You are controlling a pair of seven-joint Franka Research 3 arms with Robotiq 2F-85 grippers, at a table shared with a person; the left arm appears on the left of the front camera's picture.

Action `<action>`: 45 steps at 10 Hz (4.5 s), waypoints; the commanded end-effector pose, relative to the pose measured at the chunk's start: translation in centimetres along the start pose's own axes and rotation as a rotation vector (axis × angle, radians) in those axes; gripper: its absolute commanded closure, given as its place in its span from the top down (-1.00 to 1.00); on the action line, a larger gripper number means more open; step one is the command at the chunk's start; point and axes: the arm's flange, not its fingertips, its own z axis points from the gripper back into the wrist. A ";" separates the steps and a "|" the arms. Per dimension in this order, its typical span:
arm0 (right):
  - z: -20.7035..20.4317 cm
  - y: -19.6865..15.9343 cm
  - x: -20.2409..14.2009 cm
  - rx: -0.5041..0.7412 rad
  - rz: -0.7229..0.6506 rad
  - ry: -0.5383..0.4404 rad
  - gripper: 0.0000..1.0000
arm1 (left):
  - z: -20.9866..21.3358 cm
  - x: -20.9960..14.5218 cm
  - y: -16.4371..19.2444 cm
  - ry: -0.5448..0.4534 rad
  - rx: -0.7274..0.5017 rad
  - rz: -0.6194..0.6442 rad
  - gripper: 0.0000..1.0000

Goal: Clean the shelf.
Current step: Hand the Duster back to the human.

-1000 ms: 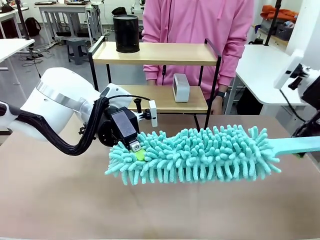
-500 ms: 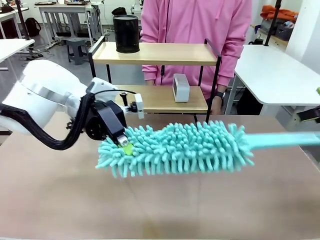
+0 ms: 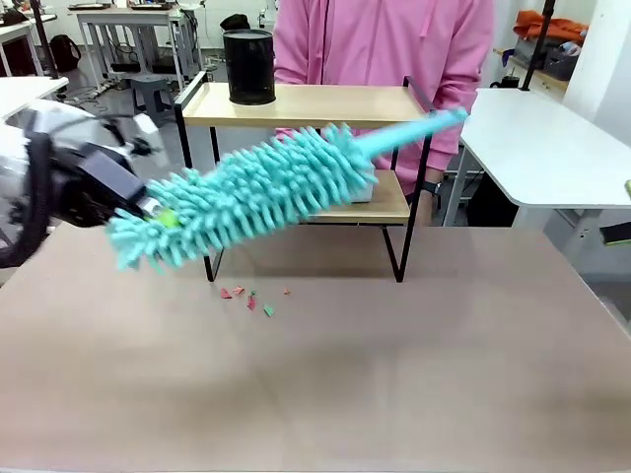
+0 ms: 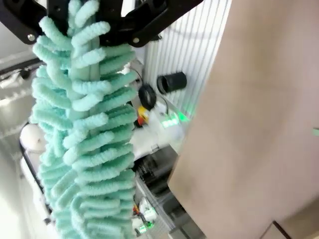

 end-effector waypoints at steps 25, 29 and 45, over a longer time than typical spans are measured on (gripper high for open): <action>0.7 0.0 0.7 0.021 0.019 0.011 1.00 | 16.9 -5.7 0.7 -0.909 0.388 0.535 -1.00; 0.7 0.0 0.7 0.021 0.019 0.011 1.00 | 16.9 -5.7 0.7 -0.909 0.388 0.535 -1.00; -0.6 0.6 -0.3 0.036 0.036 0.001 1.00 | 14.7 -10.7 -5.0 -0.613 0.068 0.477 1.00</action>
